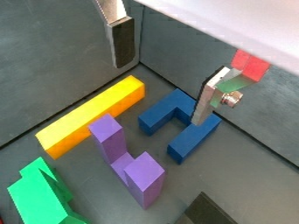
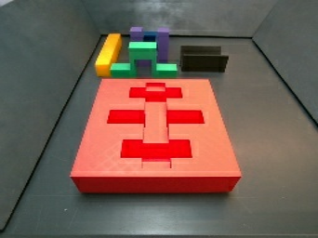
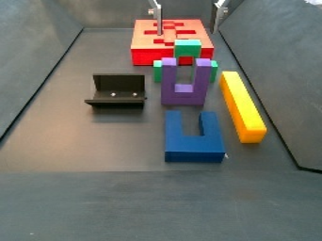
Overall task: Pick up the purple object. Move up. Move to above the board. Insert the purple object.
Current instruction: Pick up the purple object.
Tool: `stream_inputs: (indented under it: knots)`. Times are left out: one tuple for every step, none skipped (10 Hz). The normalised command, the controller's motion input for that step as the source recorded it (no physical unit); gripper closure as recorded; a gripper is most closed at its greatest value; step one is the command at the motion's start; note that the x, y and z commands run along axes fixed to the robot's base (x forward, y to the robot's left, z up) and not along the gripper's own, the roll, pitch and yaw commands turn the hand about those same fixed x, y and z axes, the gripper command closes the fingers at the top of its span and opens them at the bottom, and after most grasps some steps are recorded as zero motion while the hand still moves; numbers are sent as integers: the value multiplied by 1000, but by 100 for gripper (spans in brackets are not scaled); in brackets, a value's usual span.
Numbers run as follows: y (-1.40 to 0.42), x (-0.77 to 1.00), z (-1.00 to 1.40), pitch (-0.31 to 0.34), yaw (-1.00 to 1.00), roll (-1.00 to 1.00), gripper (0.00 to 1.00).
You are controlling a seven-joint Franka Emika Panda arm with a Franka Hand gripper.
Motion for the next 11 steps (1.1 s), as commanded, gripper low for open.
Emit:
stream_inputs:
  knots:
    - [-40, 0, 0, 0, 0, 11, 0]
    - [-3, 63, 0, 0, -6, 0, 0]
    - [-49, 174, -217, -20, -183, -61, 0]
    - [-166, 651, -434, 0, -194, -1, 0]
    - [-91, 1000, -569, 0, -114, -30, 0]
    - [0, 1000, -534, 0, 0, -26, 0]
    - [0, 1000, -494, 0, 0, 0, 0]
    - [-43, 1000, -214, 90, 0, 30, 0]
    - [-409, 751, 0, 119, 126, 146, 0]
    - [-514, 374, 0, 153, 146, 227, 0]
    - [-331, 66, 0, 141, 91, 194, 0]
